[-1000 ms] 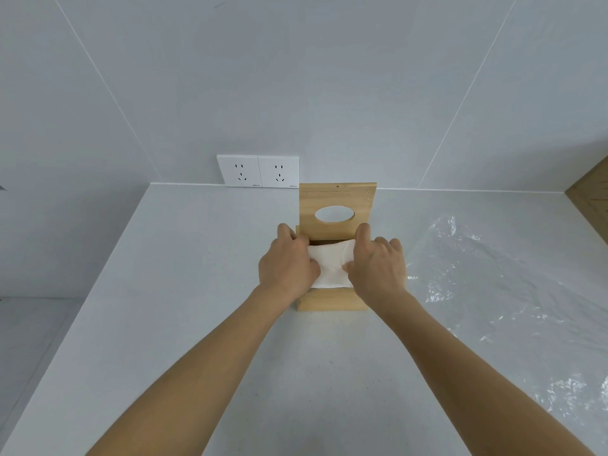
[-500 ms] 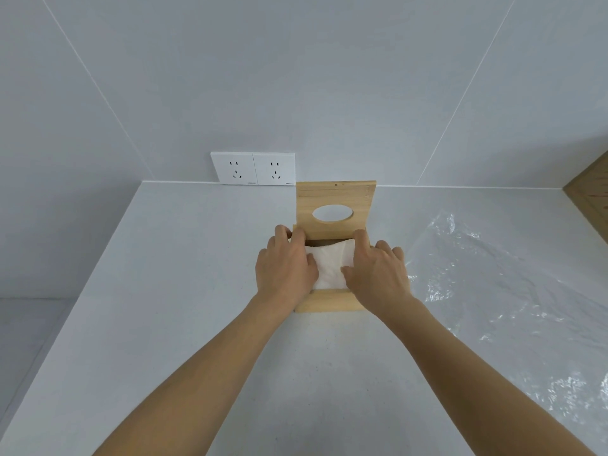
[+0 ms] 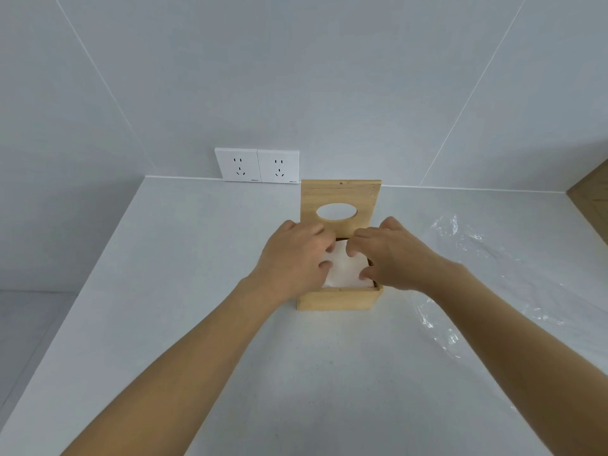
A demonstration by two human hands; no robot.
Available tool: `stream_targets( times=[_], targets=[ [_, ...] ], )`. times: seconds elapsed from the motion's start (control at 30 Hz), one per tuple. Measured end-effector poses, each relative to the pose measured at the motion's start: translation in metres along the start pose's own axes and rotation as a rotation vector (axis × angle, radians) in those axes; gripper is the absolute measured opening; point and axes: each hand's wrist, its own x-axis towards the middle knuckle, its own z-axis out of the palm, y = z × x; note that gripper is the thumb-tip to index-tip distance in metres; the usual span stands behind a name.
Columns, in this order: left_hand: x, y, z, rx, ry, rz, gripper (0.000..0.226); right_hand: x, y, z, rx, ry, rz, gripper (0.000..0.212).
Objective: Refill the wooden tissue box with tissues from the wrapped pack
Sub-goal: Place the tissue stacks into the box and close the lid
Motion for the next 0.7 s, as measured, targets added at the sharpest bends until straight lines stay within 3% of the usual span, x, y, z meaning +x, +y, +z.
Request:
stream_targets(
  times=[0.17, 0.33, 0.47, 0.7],
  targets=[
    [0.004, -0.005, 0.002, 0.163, -0.294, -0.014, 0.024, 0.009, 0.006, -0.002, 0.004, -0.165, 0.021, 0.036],
    [0.013, -0.001, -0.005, 0.225, -0.454, -0.061, 0.014, 0.022, 0.005, -0.003, -0.112, -0.321, 0.046, 0.034],
    [0.022, 0.004, -0.003, 0.299, -0.549, -0.068, 0.017, 0.029, -0.006, 0.006, -0.249, -0.295, 0.020, 0.021],
    [0.025, 0.003, -0.005, 0.292, -0.609, -0.045, 0.026, 0.021, -0.001, 0.006, -0.187, -0.260, 0.021, 0.028]
  ],
)
